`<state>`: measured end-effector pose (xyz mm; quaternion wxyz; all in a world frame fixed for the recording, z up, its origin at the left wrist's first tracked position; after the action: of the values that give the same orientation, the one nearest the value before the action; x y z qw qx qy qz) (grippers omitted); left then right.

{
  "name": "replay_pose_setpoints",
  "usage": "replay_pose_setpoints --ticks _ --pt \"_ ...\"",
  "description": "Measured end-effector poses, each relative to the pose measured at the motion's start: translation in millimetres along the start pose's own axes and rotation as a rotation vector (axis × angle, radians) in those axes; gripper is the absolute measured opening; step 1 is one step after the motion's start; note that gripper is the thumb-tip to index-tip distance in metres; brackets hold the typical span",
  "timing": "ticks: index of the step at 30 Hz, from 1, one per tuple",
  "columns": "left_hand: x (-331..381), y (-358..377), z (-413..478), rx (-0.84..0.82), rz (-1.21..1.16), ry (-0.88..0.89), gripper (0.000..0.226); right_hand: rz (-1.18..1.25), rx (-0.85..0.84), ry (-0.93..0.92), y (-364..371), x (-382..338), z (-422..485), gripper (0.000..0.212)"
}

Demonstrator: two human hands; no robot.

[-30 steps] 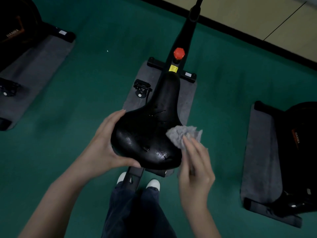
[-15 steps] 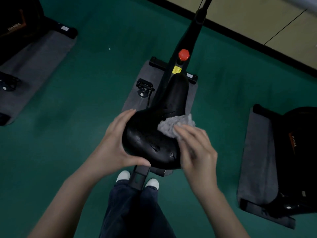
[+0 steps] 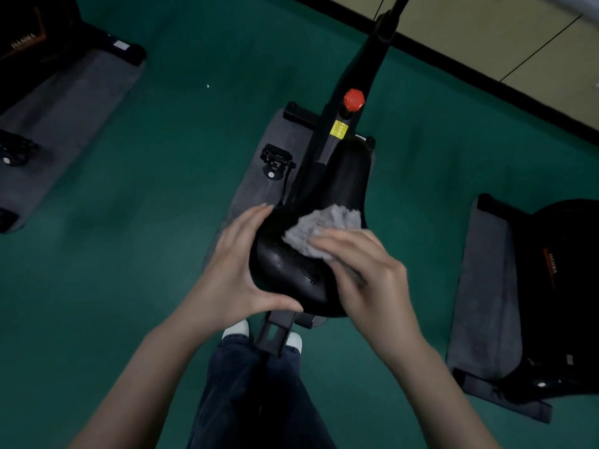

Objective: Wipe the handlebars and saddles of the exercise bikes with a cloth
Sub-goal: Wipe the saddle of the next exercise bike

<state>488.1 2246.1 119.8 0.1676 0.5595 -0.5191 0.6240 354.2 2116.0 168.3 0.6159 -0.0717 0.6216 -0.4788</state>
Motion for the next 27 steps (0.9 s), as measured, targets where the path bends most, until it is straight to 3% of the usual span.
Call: replay_pose_setpoints --ticks 7,12,15,20,23,27 --pt "0 -2 -1 -0.011 -0.018 -0.028 0.123 -0.017 0.378 0.328 4 8 26 0.025" --pt "-2 -3 -1 -0.016 -0.019 -0.012 0.12 -0.062 0.231 0.153 30 -19 5 0.028" --pt "-5 -6 1 -0.037 -0.023 0.001 0.121 -0.01 0.255 0.111 33 -25 -39 0.034" --pt "-5 -9 1 -0.057 -0.018 0.004 0.118 0.003 0.623 0.334 22 -2 -60 0.03" --pt "-5 -9 1 -0.058 -0.01 0.0 0.122 0.27 0.877 0.603 18 15 -47 0.027" --pt "-5 -8 1 -0.055 -0.02 0.017 0.118 0.28 0.927 0.608 33 -1 -56 0.029"
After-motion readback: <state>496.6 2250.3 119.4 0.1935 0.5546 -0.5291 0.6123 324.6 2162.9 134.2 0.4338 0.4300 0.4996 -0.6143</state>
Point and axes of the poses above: each hand's wrist, its own z-axis towards the middle knuckle, its own y-axis out of the palm, x = y × z, the point moved 2 cm from there along z, towards the middle knuckle, and after that the axes turned 1 degree about x, right-handed, at the moved point
